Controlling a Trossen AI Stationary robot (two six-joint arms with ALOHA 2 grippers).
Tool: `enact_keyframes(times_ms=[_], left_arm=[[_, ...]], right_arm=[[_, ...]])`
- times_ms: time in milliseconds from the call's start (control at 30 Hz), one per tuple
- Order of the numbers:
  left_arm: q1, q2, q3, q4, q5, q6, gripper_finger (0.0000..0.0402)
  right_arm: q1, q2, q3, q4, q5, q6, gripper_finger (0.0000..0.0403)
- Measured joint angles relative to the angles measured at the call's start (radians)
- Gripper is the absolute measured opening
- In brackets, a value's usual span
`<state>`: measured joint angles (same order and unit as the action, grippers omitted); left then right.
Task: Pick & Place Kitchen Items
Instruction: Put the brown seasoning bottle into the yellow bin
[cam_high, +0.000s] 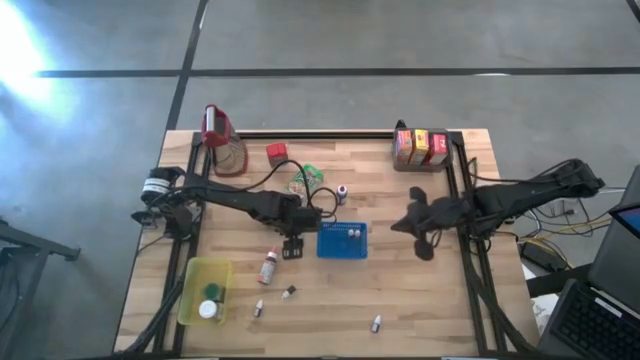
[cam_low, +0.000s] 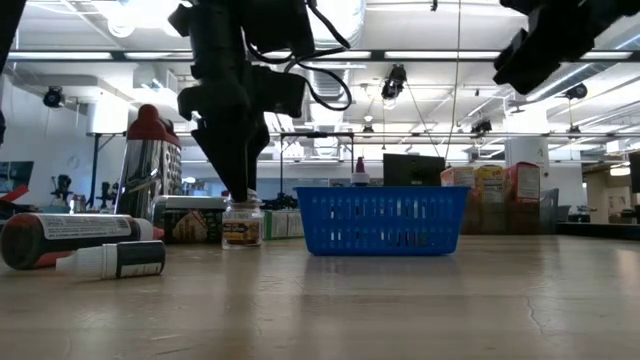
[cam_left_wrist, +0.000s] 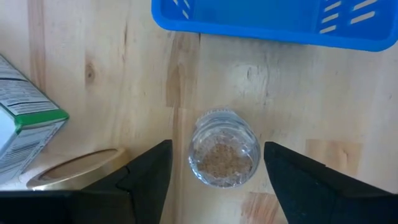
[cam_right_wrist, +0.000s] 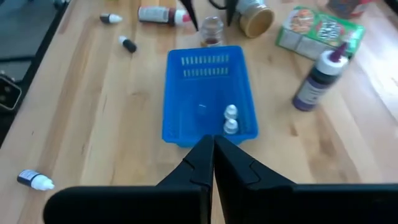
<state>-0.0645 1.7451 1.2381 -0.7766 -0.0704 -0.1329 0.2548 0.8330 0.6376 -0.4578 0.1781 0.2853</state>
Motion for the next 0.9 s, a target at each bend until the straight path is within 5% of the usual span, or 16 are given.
enact_keyframes(times_ms=[433,900], left_arm=[[0.004,0.0,0.0,0.005,0.001,-0.005,0.0234],[0.004,0.054,0.0,0.01,0.02,0.001,0.0234]], right_arm=[[-0.018,-0.294,-0.137,0.0,0.004,-0.005,0.0008],[-0.018,-0.353,-0.117,-0.001,0.006,-0.061,0.0008]])
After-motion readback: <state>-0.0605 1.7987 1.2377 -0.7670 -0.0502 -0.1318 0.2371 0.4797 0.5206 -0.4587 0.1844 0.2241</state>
